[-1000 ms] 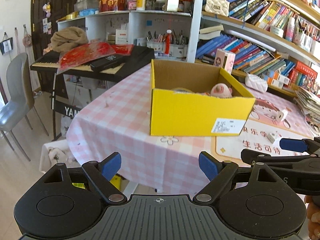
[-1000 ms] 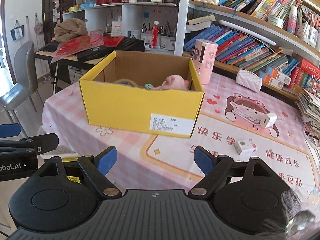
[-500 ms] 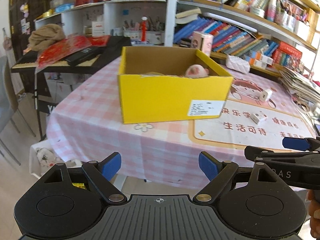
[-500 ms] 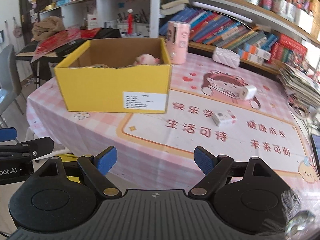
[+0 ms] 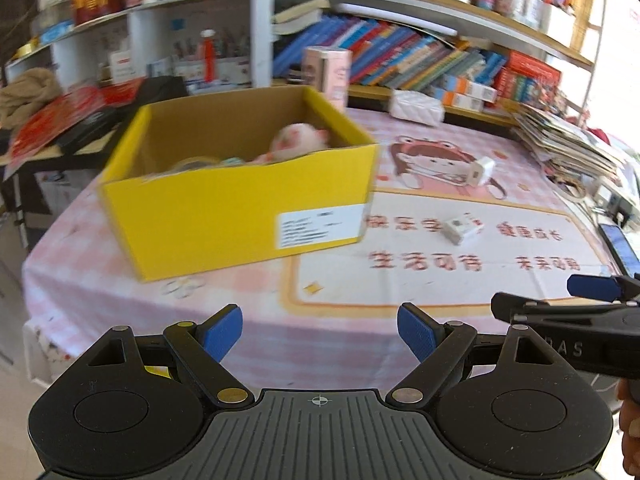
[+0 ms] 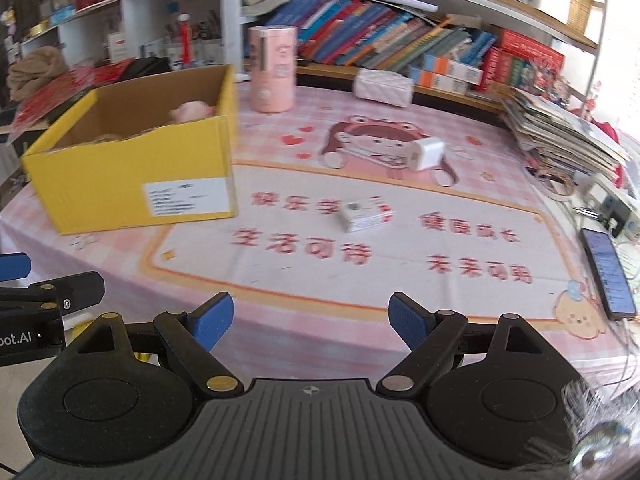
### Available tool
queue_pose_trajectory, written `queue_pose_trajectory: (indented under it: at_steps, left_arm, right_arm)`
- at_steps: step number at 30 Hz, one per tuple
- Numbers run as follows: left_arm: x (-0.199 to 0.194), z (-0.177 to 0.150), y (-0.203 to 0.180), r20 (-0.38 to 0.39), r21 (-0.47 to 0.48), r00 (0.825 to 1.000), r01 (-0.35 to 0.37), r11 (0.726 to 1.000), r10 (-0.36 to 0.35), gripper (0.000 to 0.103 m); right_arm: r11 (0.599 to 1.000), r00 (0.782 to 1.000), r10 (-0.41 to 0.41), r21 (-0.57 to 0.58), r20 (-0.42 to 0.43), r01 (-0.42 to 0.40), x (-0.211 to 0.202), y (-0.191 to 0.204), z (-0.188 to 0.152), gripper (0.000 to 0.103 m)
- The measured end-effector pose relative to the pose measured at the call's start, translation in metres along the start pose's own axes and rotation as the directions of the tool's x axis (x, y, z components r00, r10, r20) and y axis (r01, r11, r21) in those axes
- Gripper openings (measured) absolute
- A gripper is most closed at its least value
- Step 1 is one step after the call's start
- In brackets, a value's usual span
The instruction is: Organize objects
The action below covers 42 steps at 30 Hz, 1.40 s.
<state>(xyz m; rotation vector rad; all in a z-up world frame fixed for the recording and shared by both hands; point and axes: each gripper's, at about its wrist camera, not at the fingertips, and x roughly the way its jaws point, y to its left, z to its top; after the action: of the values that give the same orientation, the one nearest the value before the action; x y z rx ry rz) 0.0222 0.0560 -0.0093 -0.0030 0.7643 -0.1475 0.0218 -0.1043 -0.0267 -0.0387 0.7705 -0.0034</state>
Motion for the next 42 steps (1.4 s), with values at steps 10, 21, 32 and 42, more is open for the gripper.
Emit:
queue_pose_trajectory:
  at_steps: [10, 21, 32, 42]
  left_arm:
    - [0.042, 0.036, -0.047, 0.000, 0.030, 0.999, 0.036, 0.999, -0.036, 0.087]
    - [0.087, 0.067, -0.092, -0.001, 0.006, 0.999, 0.032, 0.999, -0.032, 0.087]
    - [0.117, 0.082, -0.124, -0.036, 0.003, 0.999, 0.002, 1.000, -0.002, 0.087]
    - [0.151, 0.085, -0.151, -0.113, 0.075, 0.993, -0.008, 0.997, 0.016, 0.082]
  right_arm:
    - [0.997, 0.999, -0.050, 0.059, -0.017, 0.051, 0.030, -0.065, 0.032, 0.084]
    - [0.998, 0.999, -0.050, 0.037, -0.010, 0.051, 0.069, -0.118, 0.071, 0.084]
    - [0.999, 0.999, 0.007, 0.040, -0.034, -0.006, 0.106, -0.160, 0.092, 0.076]
    - [0.996, 0.998, 0.038, 0.078, -0.040, -0.034, 0.130, -0.185, 0.105, 0.073]
